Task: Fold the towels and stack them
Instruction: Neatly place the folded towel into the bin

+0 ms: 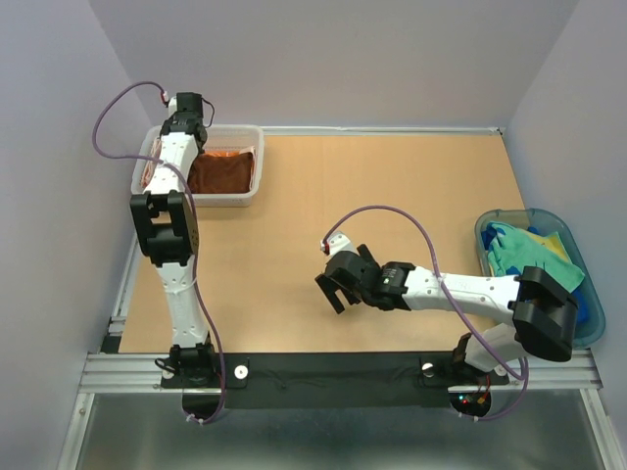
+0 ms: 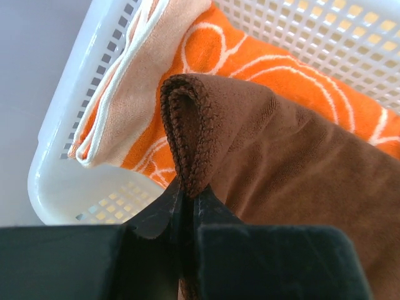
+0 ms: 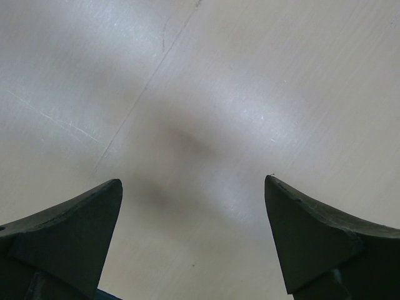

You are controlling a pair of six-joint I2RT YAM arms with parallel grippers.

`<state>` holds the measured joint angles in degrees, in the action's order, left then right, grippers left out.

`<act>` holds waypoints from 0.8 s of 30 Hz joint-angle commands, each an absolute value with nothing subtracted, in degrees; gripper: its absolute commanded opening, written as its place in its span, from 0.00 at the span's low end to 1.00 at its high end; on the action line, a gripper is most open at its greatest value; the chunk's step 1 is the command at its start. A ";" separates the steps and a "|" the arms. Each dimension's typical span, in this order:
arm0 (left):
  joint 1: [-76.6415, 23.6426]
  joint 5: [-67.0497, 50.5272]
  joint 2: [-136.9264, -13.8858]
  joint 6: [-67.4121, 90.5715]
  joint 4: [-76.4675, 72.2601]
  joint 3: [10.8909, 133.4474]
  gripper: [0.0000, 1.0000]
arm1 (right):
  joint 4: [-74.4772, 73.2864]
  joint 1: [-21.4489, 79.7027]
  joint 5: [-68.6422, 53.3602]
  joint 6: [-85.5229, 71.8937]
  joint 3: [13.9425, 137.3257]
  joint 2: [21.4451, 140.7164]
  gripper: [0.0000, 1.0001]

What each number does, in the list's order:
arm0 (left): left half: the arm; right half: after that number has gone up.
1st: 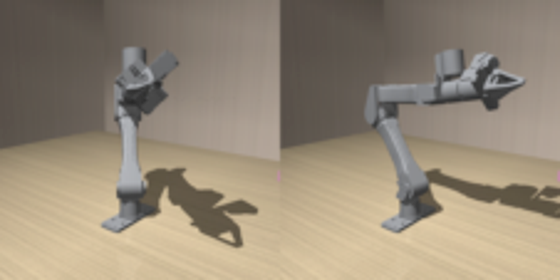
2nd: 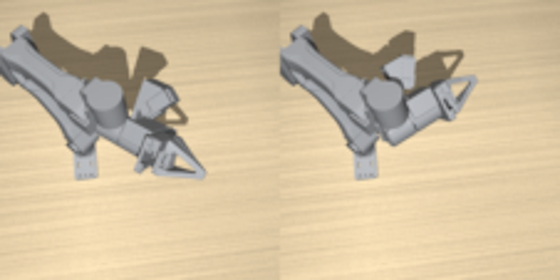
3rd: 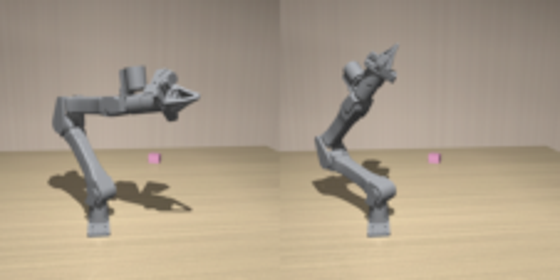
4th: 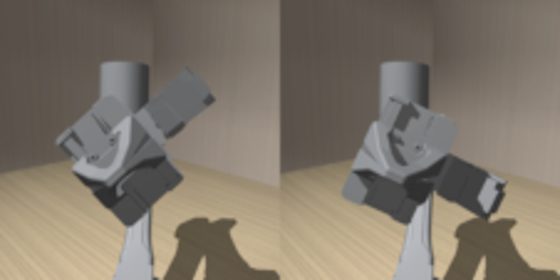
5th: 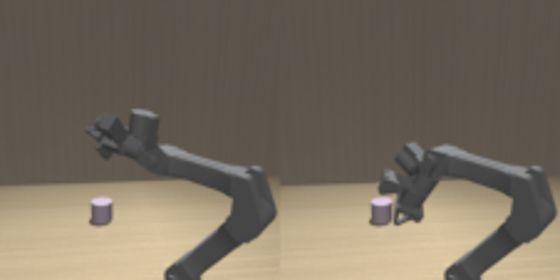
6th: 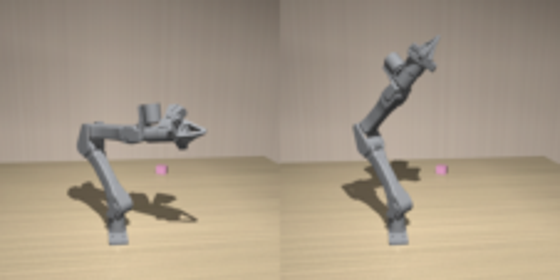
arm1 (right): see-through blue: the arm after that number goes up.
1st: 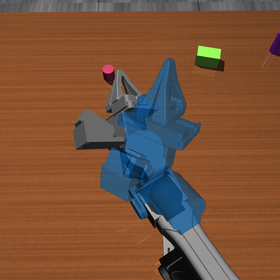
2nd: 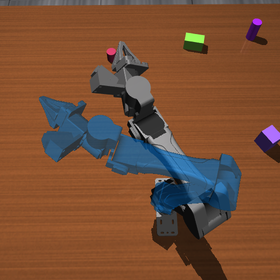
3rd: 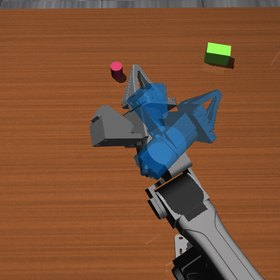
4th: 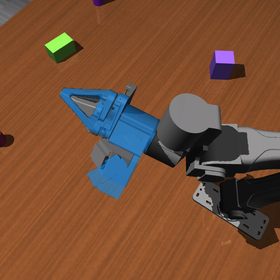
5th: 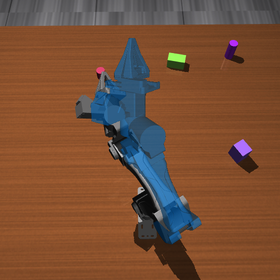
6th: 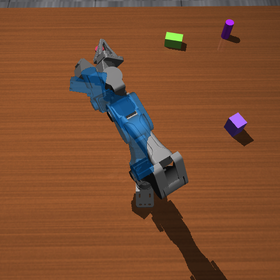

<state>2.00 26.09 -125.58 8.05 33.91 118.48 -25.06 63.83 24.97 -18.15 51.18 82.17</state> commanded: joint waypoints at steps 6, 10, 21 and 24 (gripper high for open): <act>2.99 39.89 -125.86 9.32 34.54 120.58 0.48 | -24.96 64.07 26.19 -17.67 54.05 82.62 1.00; 3.34 49.54 -123.76 6.95 32.44 121.11 0.65 | -25.05 64.07 26.02 -17.58 54.14 82.79 1.00; 3.78 35.71 -115.94 9.49 32.70 117.70 0.83 | -25.75 62.50 30.84 -18.89 55.02 81.57 1.00; 2.82 26.83 -109.00 10.46 31.38 111.22 0.87 | -26.80 57.32 31.64 -19.95 55.98 80.60 1.00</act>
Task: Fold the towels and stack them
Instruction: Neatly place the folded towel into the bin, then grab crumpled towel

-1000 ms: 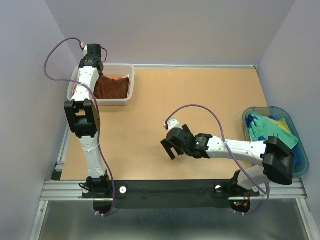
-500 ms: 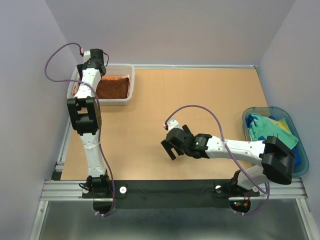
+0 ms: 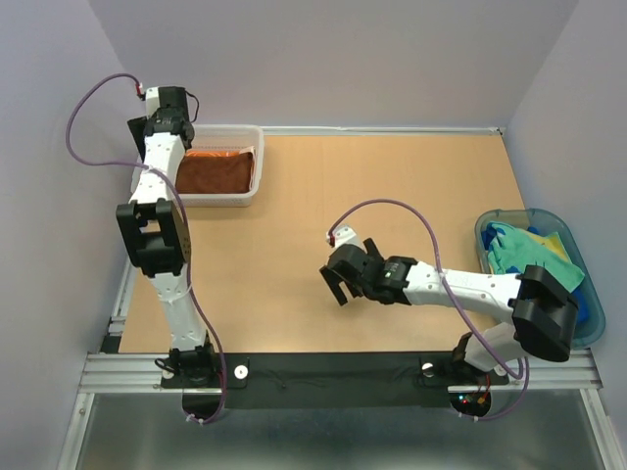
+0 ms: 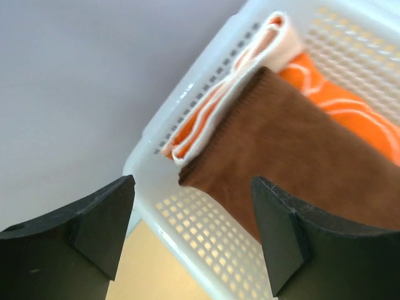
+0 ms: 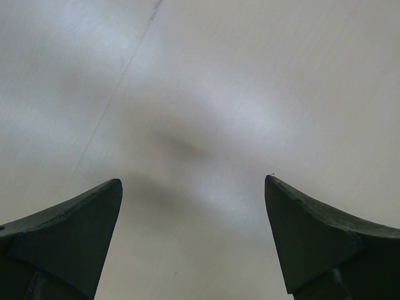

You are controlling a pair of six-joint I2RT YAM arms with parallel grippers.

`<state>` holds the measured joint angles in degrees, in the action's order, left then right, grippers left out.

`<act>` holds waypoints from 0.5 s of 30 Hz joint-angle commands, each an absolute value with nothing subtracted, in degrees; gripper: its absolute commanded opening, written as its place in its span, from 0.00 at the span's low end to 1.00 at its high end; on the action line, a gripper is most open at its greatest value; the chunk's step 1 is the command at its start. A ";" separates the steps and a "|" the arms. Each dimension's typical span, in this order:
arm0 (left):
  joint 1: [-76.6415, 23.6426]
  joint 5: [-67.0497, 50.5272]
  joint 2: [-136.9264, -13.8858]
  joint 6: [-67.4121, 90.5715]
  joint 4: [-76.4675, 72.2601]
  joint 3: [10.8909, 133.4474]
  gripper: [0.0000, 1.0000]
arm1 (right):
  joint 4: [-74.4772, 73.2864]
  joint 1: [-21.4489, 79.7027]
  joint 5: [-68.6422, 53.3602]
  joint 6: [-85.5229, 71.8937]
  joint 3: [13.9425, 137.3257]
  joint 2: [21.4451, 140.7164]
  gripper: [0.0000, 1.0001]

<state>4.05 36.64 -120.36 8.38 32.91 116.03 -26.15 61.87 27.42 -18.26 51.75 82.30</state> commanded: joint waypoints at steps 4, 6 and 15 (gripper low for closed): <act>0.97 14.99 -91.65 9.14 23.33 95.84 0.91 | -28.56 49.32 35.32 -20.48 57.65 77.88 1.00; 0.27 10.66 -84.50 8.88 19.18 84.45 0.92 | -29.26 43.70 38.21 -20.30 58.27 75.42 1.00; -13.08 -1.74 -53.89 9.93 6.60 50.58 0.95 | -33.93 9.87 40.60 -22.41 58.19 67.07 1.00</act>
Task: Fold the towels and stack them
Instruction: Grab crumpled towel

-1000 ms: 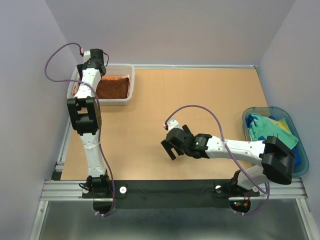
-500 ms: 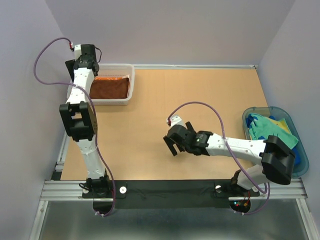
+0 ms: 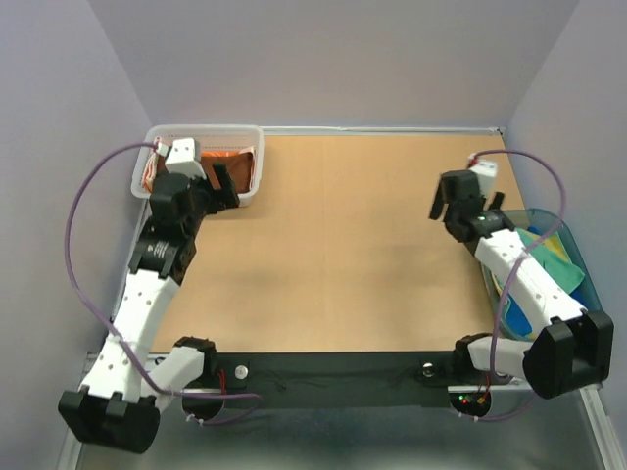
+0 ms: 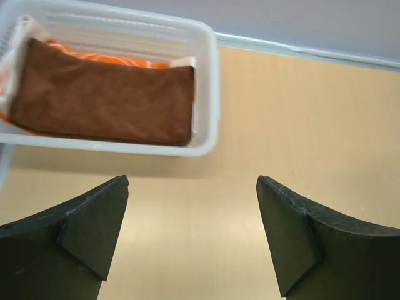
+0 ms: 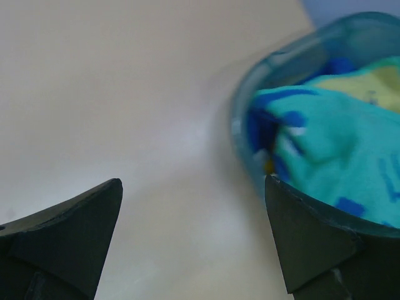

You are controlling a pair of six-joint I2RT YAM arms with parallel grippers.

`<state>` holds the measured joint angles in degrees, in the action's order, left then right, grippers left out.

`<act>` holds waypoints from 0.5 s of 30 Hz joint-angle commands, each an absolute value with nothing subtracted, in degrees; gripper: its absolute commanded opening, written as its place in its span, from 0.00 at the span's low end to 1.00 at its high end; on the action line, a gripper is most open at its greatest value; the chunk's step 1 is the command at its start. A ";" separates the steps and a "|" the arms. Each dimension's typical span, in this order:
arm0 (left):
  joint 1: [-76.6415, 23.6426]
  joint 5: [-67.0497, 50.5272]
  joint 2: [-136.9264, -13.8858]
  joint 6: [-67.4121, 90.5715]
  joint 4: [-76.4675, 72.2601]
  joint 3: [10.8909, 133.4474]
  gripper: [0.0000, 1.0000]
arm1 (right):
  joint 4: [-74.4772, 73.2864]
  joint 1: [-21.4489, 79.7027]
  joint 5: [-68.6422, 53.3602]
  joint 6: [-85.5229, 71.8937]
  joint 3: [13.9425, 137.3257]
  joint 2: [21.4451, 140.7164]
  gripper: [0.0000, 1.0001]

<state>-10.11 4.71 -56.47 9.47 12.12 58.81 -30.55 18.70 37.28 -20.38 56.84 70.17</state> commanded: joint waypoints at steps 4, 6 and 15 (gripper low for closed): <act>-16.17 -3.25 -47.30 9.93 3.00 42.20 0.95 | -33.93 -2.17 40.87 -26.44 56.43 65.66 0.98; -17.14 -4.04 -46.06 10.19 1.42 38.68 0.94 | -33.93 -9.11 37.91 -29.78 55.64 66.27 0.96; -19.25 -2.99 -45.44 10.72 0.26 37.27 0.92 | -29.54 -22.06 27.87 -39.98 49.94 72.50 0.81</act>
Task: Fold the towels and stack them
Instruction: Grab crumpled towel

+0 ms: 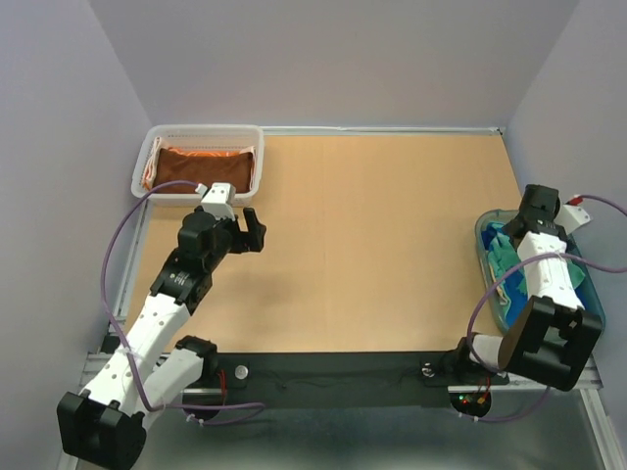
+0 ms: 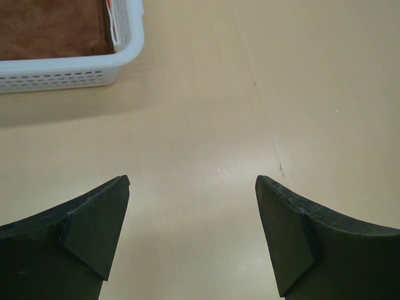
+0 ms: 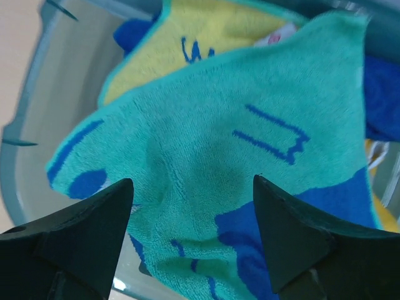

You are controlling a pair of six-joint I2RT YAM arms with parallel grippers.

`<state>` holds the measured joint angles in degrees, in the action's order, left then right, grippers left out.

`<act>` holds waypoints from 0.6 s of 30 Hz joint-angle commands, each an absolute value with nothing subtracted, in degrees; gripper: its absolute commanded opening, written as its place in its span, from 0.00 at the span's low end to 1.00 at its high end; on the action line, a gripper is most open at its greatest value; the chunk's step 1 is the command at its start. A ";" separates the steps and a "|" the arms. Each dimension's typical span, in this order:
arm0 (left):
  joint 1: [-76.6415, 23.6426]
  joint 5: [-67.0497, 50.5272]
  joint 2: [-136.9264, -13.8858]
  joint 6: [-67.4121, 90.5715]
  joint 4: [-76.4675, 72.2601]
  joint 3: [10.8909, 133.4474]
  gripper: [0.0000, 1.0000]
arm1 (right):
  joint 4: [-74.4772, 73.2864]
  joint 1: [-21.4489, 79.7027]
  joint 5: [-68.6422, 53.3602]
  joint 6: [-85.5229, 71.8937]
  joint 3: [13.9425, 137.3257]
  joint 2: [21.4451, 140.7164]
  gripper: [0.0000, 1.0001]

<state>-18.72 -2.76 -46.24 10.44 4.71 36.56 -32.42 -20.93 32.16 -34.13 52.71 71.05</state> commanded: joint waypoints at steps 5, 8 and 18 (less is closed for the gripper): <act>-19.86 -2.64 -46.76 10.55 0.44 37.00 0.91 | -25.05 -24.34 24.87 -40.61 45.79 74.88 0.55; -20.21 -2.46 -47.72 10.37 0.26 37.09 0.91 | -24.78 -24.35 25.40 -39.82 44.13 73.31 0.31; -20.57 -2.90 -50.71 9.93 0.26 37.71 0.89 | -25.49 -24.34 22.33 -34.72 48.50 60.92 0.11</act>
